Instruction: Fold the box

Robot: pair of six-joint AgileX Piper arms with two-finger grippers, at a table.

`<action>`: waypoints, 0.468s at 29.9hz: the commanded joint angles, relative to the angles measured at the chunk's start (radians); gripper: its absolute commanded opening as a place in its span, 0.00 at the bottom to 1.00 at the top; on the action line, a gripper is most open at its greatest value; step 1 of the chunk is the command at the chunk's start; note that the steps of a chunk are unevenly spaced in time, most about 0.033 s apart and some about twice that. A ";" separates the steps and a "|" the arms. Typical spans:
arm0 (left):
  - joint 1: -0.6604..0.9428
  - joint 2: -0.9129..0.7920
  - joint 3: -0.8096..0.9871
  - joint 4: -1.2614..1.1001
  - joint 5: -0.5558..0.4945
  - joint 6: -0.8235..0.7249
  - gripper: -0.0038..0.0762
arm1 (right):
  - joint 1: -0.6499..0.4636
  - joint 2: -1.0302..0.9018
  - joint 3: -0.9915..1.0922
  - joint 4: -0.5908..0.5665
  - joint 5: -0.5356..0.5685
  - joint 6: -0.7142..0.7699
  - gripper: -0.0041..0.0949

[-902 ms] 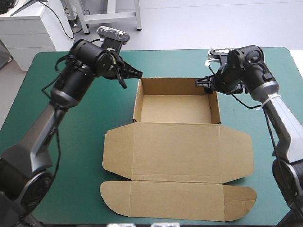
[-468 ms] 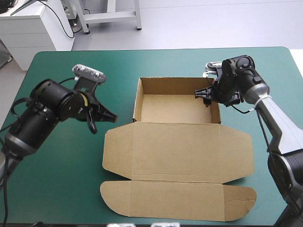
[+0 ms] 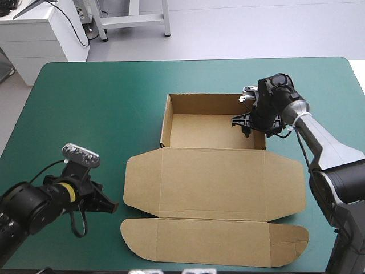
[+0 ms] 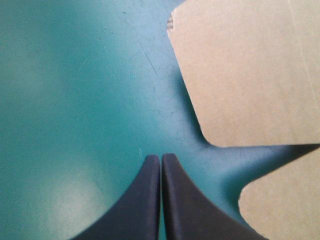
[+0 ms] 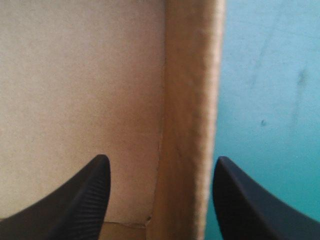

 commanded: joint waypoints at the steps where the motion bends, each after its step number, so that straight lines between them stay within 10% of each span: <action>1: -0.004 -0.119 0.072 -0.005 -0.065 -0.008 0.04 | -0.004 -0.040 -0.023 -0.007 -0.017 -0.001 0.38; 5: -0.004 -0.253 0.157 -0.009 -0.068 -0.008 0.04 | -0.004 -0.040 -0.023 -0.030 -0.026 -0.001 0.04; 14: -0.004 -0.487 0.214 -0.043 -0.075 -0.008 0.04 | -0.154 -0.084 -0.168 -0.073 0.066 -0.134 0.02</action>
